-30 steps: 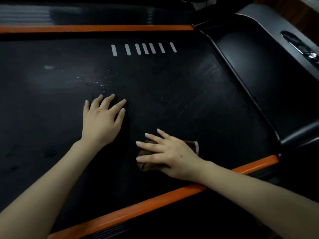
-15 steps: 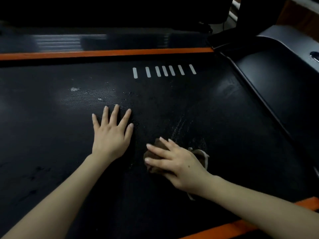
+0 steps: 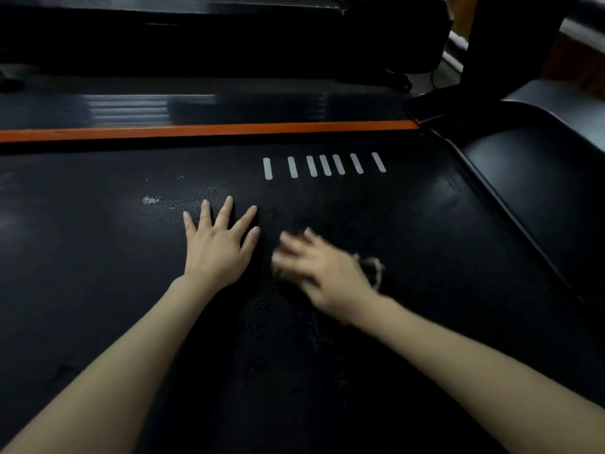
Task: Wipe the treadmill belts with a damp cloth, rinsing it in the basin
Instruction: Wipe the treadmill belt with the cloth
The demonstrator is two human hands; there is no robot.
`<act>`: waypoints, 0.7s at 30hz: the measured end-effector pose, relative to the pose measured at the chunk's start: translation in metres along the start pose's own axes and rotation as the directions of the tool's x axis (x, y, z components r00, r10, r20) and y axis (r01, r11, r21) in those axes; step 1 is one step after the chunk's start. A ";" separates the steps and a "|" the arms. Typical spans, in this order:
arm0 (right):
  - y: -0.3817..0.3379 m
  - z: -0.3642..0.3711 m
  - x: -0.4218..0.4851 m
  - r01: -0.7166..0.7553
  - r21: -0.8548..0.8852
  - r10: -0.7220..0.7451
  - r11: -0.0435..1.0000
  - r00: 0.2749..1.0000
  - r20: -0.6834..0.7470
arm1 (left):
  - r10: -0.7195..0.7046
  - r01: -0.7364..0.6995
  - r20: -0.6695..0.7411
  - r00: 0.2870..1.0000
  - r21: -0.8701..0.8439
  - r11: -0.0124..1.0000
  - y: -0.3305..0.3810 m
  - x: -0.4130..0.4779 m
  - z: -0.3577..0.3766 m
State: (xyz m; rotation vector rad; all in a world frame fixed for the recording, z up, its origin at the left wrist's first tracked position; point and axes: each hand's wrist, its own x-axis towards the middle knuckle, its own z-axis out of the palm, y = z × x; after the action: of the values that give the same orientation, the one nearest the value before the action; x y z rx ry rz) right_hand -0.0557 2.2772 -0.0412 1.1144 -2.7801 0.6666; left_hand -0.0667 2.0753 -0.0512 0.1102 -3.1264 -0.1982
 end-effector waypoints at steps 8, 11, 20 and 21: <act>0.093 -0.023 0.069 -0.315 -0.087 0.307 0.945 0.947 -0.096 | 0.007 -0.007 -0.045 0.999 0.008 1.000 -0.001 0.006 0.009; 0.105 -0.024 0.085 -0.478 -0.083 0.454 0.874 0.867 -0.207 | -0.002 0.002 -0.053 0.999 0.008 1.000 0.002 0.008 0.010; 0.056 -0.010 0.046 0.051 0.005 -0.051 0.999 0.999 0.004 | -0.002 0.003 -0.016 1.000 0.024 1.000 -0.001 0.007 0.009; 0.075 -0.015 0.056 -0.062 -0.023 0.061 0.998 0.997 -0.041 | -0.001 0.001 -0.012 1.000 0.022 1.000 -0.003 0.007 0.010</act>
State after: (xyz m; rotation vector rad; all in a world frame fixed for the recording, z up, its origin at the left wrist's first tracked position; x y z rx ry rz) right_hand -0.1485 2.2956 -0.0424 1.0027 -2.7907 0.6525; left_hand -0.0737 2.0734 -0.0617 0.1129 -3.1171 -0.1630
